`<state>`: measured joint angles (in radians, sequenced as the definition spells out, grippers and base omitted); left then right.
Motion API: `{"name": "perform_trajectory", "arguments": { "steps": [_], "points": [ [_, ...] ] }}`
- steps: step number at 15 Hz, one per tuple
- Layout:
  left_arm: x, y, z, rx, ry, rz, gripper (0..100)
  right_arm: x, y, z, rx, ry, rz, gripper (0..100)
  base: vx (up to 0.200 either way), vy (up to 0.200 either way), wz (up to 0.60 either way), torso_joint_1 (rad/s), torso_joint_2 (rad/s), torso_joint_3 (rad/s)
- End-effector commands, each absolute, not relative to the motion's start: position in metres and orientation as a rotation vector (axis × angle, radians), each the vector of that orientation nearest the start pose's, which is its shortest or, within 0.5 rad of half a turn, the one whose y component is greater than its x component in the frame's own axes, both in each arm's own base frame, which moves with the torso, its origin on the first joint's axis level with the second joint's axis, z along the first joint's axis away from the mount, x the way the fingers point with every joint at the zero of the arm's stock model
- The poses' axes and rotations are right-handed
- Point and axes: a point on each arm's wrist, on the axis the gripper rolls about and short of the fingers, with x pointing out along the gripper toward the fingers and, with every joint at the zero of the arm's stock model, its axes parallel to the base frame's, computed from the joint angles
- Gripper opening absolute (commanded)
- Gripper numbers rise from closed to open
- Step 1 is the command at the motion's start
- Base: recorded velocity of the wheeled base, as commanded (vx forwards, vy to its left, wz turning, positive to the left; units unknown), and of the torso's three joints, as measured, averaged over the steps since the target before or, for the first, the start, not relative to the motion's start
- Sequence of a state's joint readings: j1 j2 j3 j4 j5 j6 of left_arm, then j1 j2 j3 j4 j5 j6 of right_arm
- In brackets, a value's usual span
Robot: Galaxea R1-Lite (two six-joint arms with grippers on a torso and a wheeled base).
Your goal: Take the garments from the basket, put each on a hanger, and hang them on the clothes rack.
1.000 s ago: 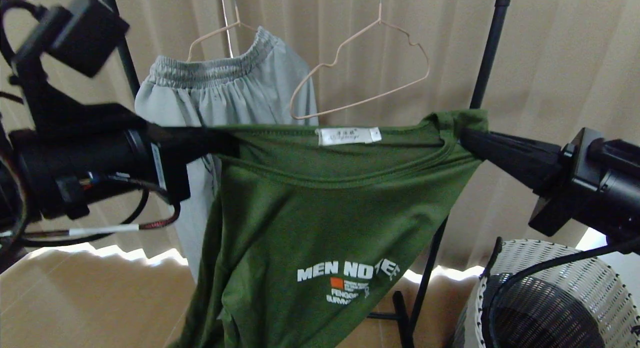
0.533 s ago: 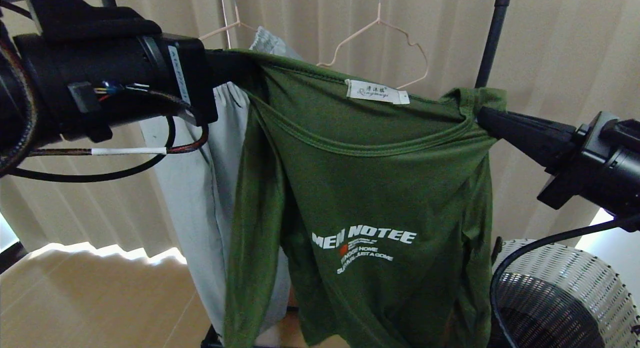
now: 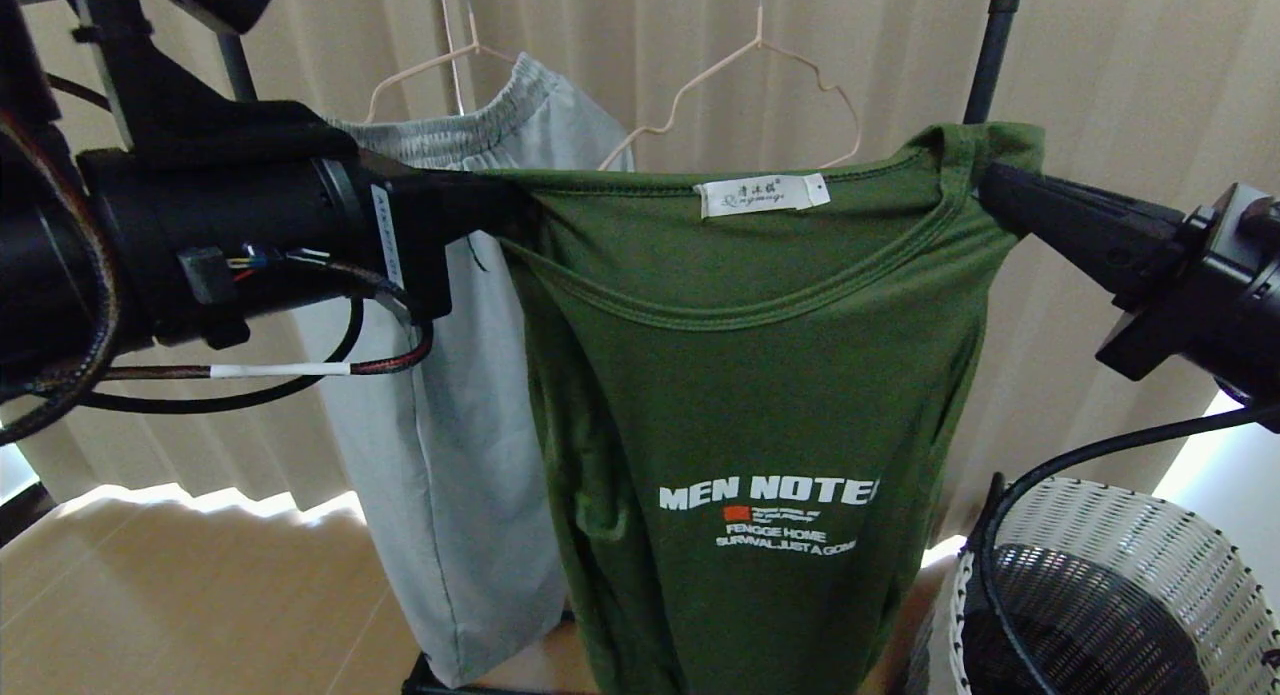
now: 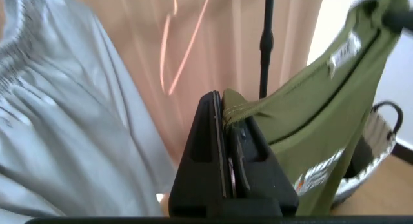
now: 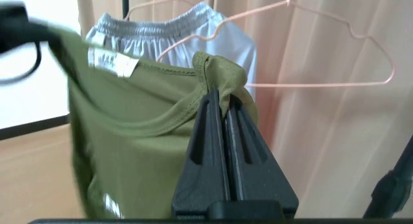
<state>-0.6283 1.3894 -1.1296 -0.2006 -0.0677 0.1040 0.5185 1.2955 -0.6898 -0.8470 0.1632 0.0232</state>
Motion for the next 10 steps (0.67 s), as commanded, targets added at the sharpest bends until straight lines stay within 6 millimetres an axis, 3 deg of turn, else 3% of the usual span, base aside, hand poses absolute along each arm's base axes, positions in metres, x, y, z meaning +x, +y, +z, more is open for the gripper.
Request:
{"name": "perform_trajectory", "arguments": {
  "steps": [1, 10],
  "points": [
    [0.1881, -0.1377, 0.3137, 0.131, 0.026, -0.693, 0, 0.1843, 0.1093, 0.2784, 0.064, -0.236, 0.68, 0, 0.0, 0.0, 0.0, 0.0, 0.0, 0.0],
    [0.1839, -0.1357, 0.313, 0.159, 0.015, -0.701, 0, 0.1912, 0.1037, 0.2795, 0.058, -0.237, 0.644, 0, 0.0, 0.0, 0.0, 0.0, 0.0, 0.0]
  ]
}}
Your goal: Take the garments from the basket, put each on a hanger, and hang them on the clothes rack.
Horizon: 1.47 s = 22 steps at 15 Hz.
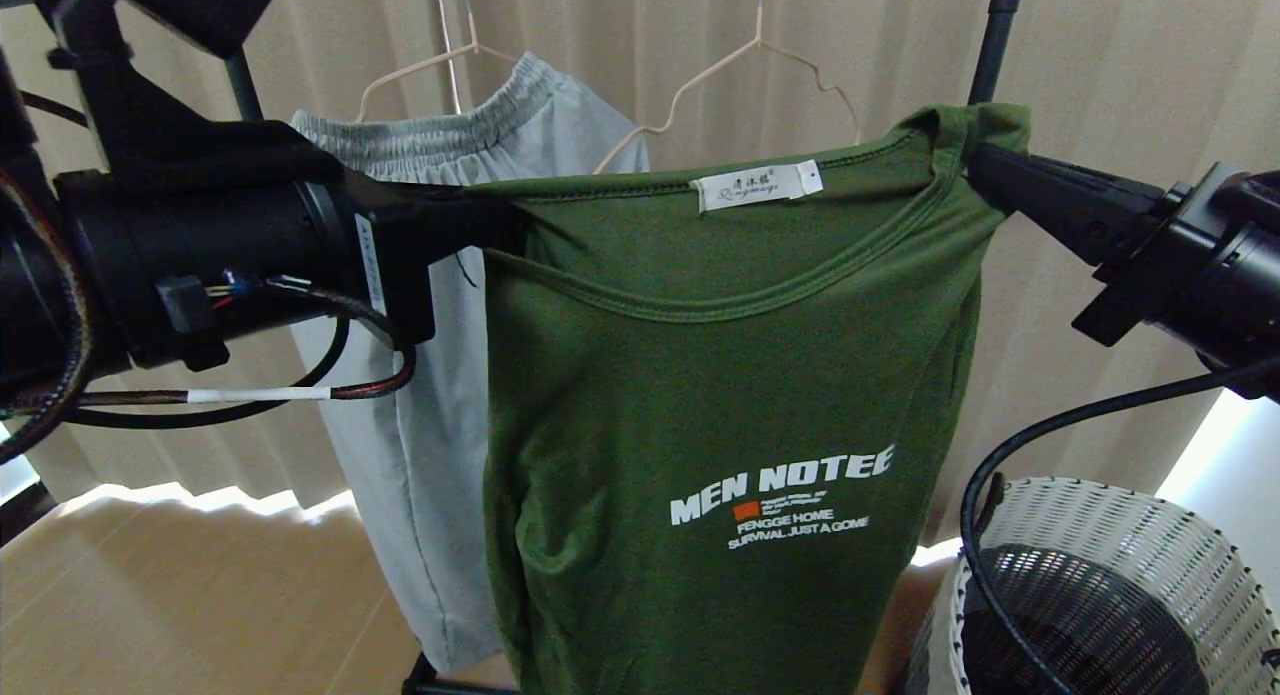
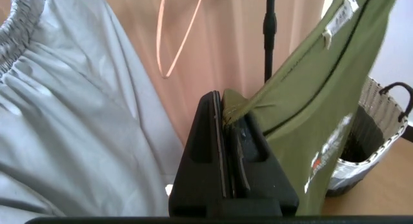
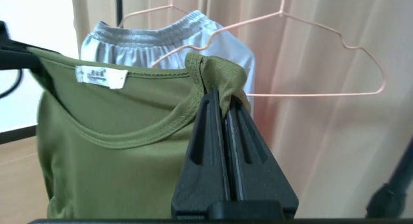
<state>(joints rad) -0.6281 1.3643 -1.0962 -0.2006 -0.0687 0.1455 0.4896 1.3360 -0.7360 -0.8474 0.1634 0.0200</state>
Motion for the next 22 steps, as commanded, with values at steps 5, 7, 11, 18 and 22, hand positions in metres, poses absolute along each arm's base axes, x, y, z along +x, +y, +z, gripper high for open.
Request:
{"name": "perform_trajectory", "arguments": {
  "steps": [5, 7, 11, 18, 22],
  "points": [
    [0.161, -0.128, 0.312, 0.153, 0.003, -0.742, 0, 0.214, 0.115, 0.276, 0.06, -0.212, 0.64, 0, 0.0, 0.0, 0.0, 0.0, 0.0, 0.0],
    [0.148, -0.126, 0.31, 0.155, -0.004, -0.771, 0, 0.23, 0.122, 0.279, 0.063, -0.222, 0.64, 0, 0.0, 0.0, 0.0, 0.0, 0.0, 0.0],
    [0.123, -0.129, 0.31, 0.153, -0.021, -0.874, 0, 0.255, 0.136, 0.277, 0.068, -0.271, 0.644, 0, 0.0, 0.0, 0.0, 0.0, 0.0, 0.0],
    [0.11, -0.129, 0.31, 0.151, -0.028, -0.929, 0, 0.26, 0.138, 0.279, 0.07, -0.28, 0.642, 0, 0.0, 0.0, 0.0, 0.0, 0.0, 0.0],
    [0.112, -0.13, 0.309, 0.159, -0.026, -0.925, 0, 0.251, 0.133, 0.285, 0.071, -0.299, 0.635, 0, 0.0, 0.0, 0.0, 0.0, 0.0, 0.0]
  ]
}}
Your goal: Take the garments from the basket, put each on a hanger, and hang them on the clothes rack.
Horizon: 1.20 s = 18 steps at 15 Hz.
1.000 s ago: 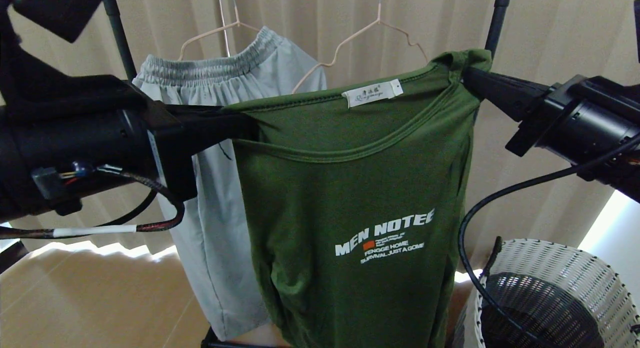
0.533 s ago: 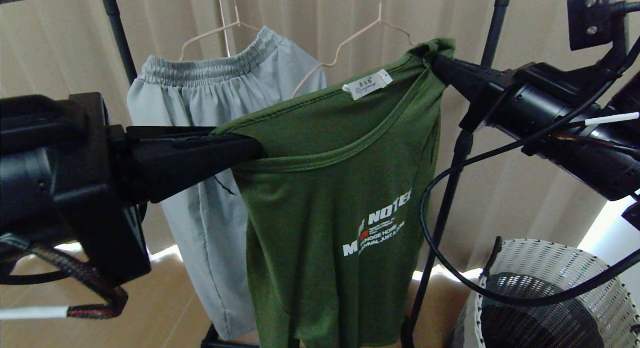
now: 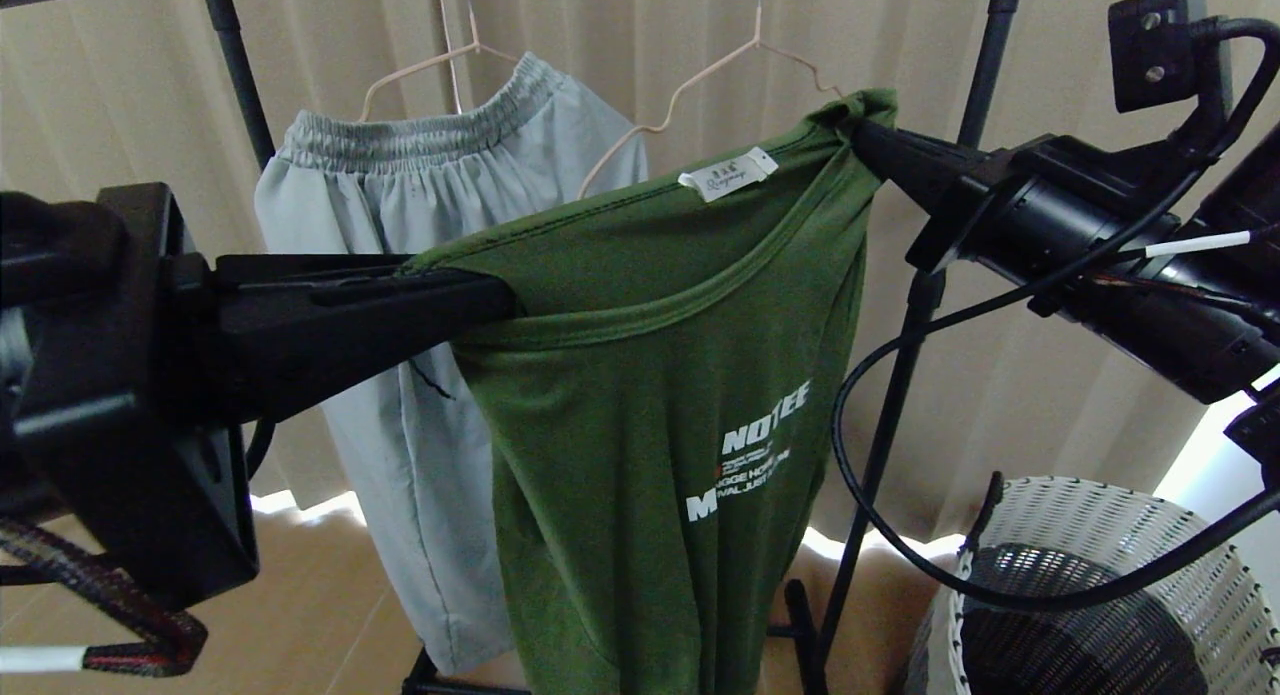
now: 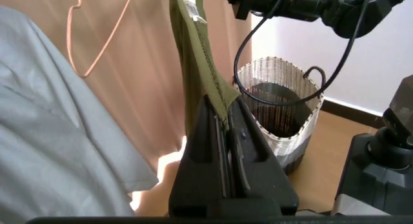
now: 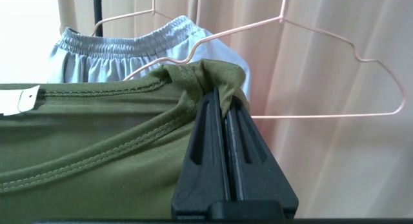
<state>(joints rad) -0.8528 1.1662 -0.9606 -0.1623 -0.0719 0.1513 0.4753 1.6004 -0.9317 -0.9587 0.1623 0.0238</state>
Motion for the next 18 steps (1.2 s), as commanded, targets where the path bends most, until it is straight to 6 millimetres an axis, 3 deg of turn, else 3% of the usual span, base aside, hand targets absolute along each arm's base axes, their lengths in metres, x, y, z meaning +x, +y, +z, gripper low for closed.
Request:
{"name": "perform_trajectory", "arguments": {
  "steps": [1, 3, 9, 18],
  "points": [
    [0.113, -0.131, 0.309, 0.168, -0.028, -0.919, 0, 0.246, 0.131, 0.287, 0.072, -0.305, 0.633, 0, 0.0, 0.0, 0.0, 0.0, 0.0, 0.0],
    [0.121, -0.131, 0.314, 0.17, -0.035, -0.88, 0, 0.232, 0.123, 0.292, 0.074, -0.321, 0.633, 0, 0.0, 0.0, 0.0, 0.0, 0.0, 0.0],
    [0.194, -0.145, 0.326, 0.176, -0.011, -0.703, 0, 0.183, 0.099, 0.298, 0.071, -0.299, 0.641, 0, 0.0, 0.0, 0.0, 0.0, 0.0, 0.0],
    [0.244, -0.176, 0.326, 0.214, -0.008, -0.626, 0, 0.131, 0.083, 0.273, 0.073, -0.269, 0.731, 0, 0.0, 0.0, 0.0, 0.0, 0.0, 0.0]
  ]
}}
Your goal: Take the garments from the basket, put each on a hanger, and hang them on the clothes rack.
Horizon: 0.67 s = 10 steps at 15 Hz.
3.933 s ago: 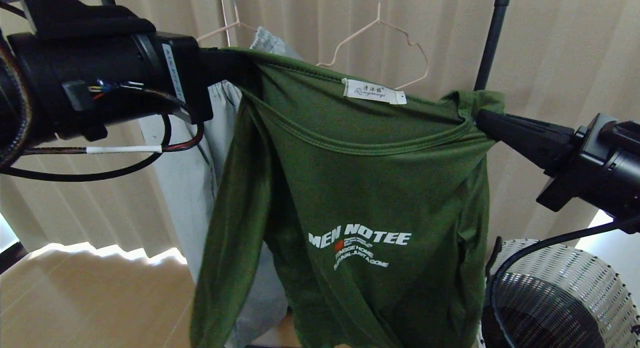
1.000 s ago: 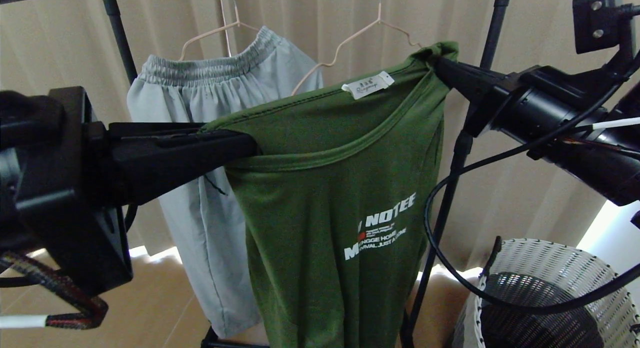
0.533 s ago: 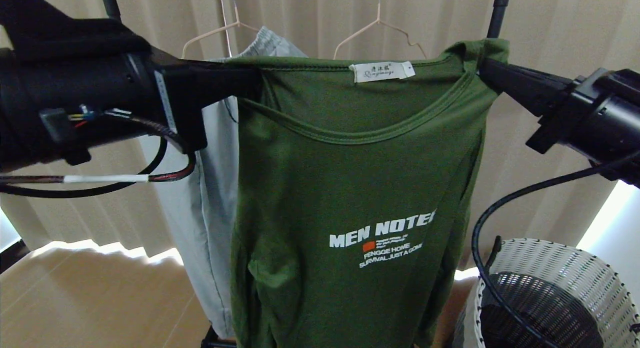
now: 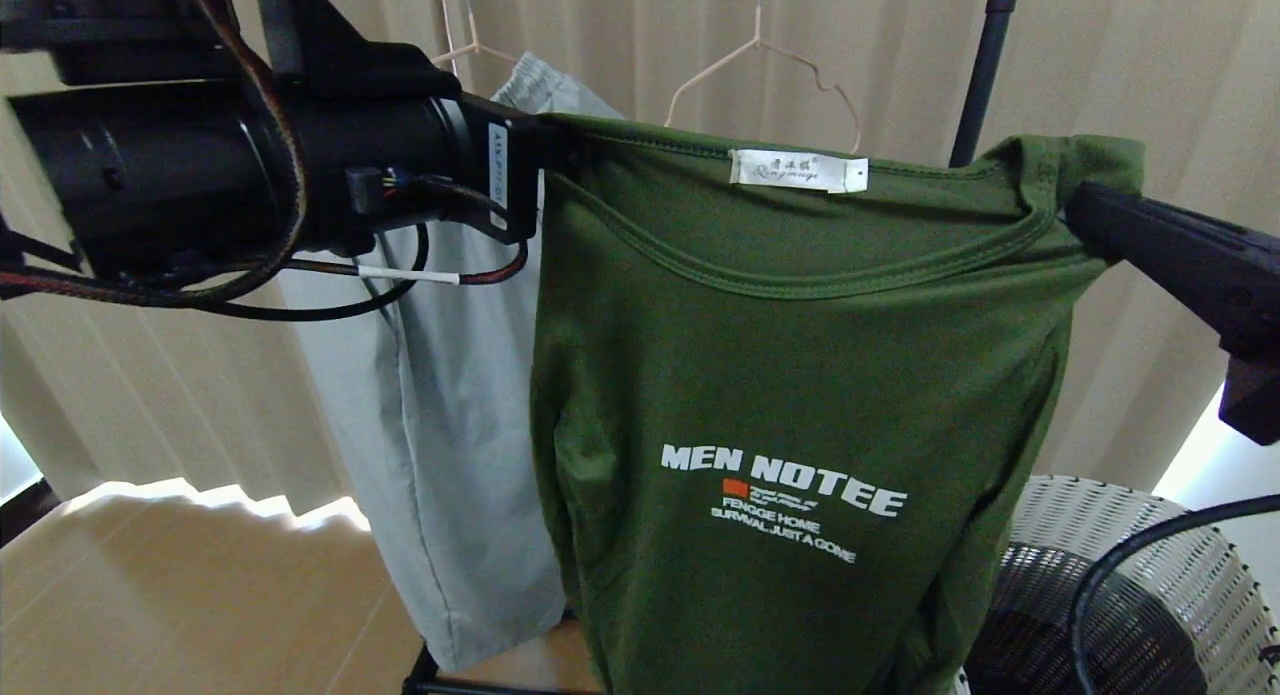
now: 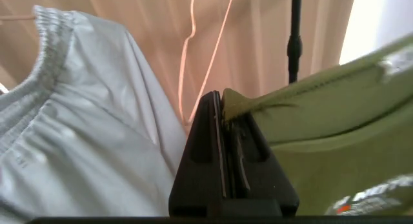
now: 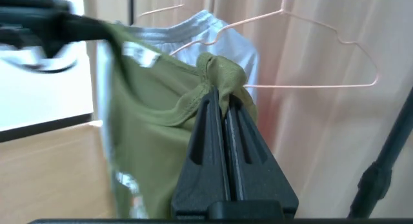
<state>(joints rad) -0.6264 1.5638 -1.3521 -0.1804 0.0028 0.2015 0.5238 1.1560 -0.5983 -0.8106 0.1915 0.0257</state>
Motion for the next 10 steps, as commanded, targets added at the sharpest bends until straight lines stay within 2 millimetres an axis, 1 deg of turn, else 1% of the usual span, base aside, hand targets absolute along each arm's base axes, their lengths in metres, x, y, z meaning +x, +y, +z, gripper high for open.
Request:
{"name": "perform_trajectory", "arguments": {
  "steps": [1, 4, 10],
  "points": [
    [0.25, -0.18, 0.328, 0.212, -0.014, -0.62, 0, 0.126, 0.082, 0.267, 0.068, -0.256, 0.747, 0, 0.0, 0.0, 0.0, 0.0, 0.0, 0.0],
    [0.261, -0.187, 0.325, 0.216, -0.005, -0.583, 0, 0.12, 0.079, 0.26, 0.061, -0.246, 0.797, 0, 0.0, 0.0, 0.0, 0.0, 0.0, 0.0],
    [0.268, -0.192, 0.319, 0.211, -0.014, -0.575, 0, 0.118, 0.079, 0.253, 0.051, -0.225, 0.853, 0, 0.0, 0.0, 0.0, 0.0, 0.0, 0.0]
  ]
}}
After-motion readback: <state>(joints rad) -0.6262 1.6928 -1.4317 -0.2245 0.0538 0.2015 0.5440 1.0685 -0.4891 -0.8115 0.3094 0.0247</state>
